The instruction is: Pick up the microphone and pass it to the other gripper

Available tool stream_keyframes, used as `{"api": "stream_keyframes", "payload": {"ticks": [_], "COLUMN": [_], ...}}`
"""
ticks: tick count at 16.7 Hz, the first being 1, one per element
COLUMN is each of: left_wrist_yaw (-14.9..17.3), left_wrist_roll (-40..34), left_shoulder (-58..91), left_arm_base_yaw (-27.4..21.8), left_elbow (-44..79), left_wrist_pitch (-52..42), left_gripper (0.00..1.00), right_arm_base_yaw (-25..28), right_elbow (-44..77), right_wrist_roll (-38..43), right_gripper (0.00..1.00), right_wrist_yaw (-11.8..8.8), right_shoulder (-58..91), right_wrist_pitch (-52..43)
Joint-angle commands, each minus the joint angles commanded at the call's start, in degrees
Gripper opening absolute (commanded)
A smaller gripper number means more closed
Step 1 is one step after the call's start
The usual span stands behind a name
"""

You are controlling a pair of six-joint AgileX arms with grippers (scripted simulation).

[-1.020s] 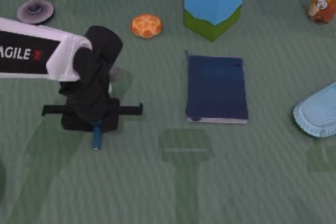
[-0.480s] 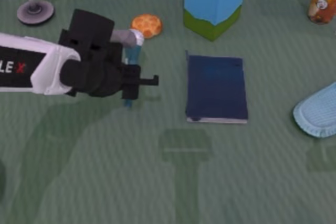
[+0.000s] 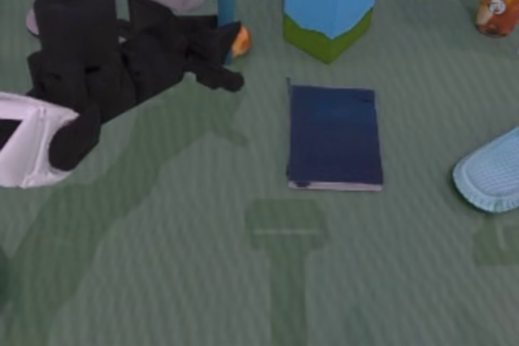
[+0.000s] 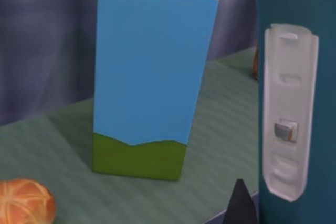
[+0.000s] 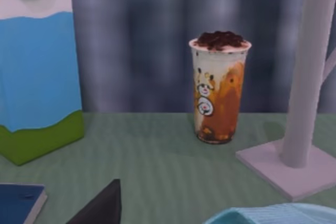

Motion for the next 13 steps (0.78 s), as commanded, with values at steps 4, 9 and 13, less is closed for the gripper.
{"api": "stream_keyframes", "payload": {"ticks": [4,9,13], "left_wrist_yaw": [3.71,4.14,1.90], "left_wrist_roll": [3.14,3.55,3.30], "left_shoulder": [-4.59,-5.28,-5.42], "left_arm_base_yaw": [0.59,0.67,-1.67], "left_elbow": [-3.19,-3.58,-3.78], "left_wrist_pitch": [9.46,10.53,11.42], "left_gripper": [0.00,0.00,0.00], "right_arm_base_yaw": [0.00,0.00,0.00], "right_elbow": [0.00,0.00,0.00], "right_wrist_roll": [0.00,0.00,0.00], "right_gripper": [1.00,1.00,1.00], "right_wrist_yaw": [0.00,0.00,0.00], "right_shoulder": [0.00,0.00,0.00], "right_wrist_pitch": [0.00,0.00,0.00]}}
